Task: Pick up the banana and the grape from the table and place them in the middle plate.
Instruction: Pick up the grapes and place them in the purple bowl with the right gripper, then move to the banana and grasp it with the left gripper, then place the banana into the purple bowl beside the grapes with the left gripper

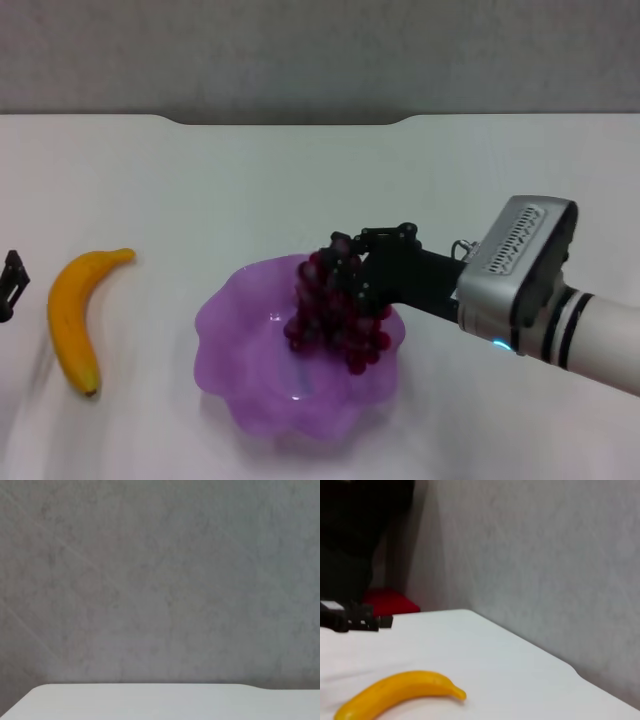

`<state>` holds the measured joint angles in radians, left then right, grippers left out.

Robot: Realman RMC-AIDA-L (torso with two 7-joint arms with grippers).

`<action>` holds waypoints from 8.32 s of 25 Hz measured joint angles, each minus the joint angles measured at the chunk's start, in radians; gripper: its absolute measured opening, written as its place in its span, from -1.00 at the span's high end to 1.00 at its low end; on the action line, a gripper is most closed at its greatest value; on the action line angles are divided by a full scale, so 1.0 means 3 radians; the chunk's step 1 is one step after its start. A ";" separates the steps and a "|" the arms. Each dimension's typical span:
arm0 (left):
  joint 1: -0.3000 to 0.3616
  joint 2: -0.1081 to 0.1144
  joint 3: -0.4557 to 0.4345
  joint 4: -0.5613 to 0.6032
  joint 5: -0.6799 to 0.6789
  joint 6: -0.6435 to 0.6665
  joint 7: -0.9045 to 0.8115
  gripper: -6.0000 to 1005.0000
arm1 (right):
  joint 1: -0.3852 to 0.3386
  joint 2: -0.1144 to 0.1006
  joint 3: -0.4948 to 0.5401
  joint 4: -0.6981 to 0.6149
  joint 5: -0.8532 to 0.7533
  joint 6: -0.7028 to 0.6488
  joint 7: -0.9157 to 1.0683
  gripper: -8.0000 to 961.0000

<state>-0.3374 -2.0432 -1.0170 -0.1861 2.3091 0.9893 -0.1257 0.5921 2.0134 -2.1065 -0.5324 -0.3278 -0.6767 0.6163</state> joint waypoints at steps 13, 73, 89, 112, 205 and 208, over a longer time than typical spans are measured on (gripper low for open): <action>0.0003 0.0000 0.0000 -0.0029 -0.0013 0.0001 0.0000 -0.73 | 0.0055 0.0011 -0.0156 -0.0268 0.0029 0.0429 0.0070 -0.06; -0.0040 -0.0029 0.0185 -0.0446 0.0010 -0.0707 -0.0202 -0.70 | -0.1392 -0.0024 0.3547 0.0929 -0.0053 -0.1995 -0.1163 0.98; -0.0040 -0.0023 0.0189 -0.0423 0.0004 -0.0879 -0.0189 -0.68 | -0.1375 -0.0018 0.3498 0.0913 -0.0216 -0.2062 -0.1165 0.98; -0.0098 -0.0031 0.0310 -0.0418 0.0013 -0.1209 -0.0170 -0.66 | -0.1417 -0.0013 0.3499 0.0932 -0.0216 -0.2326 -0.1165 0.98; -0.0238 0.0047 0.0669 -0.0394 0.1876 0.0219 -0.1249 0.02 | -0.1321 -0.0029 0.3499 0.1013 -0.0216 -0.2137 -0.1211 0.98; -0.0267 0.0029 0.0728 -0.0400 0.1877 0.0066 -0.1119 0.02 | -0.1315 -0.0029 0.3499 0.1013 -0.0216 -0.2137 -0.1211 0.98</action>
<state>-0.4175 -2.0345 -0.7984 -0.3060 2.8722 1.0092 -0.4613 0.1977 2.0049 -1.0568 -0.2285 -0.3926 -1.3177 0.2530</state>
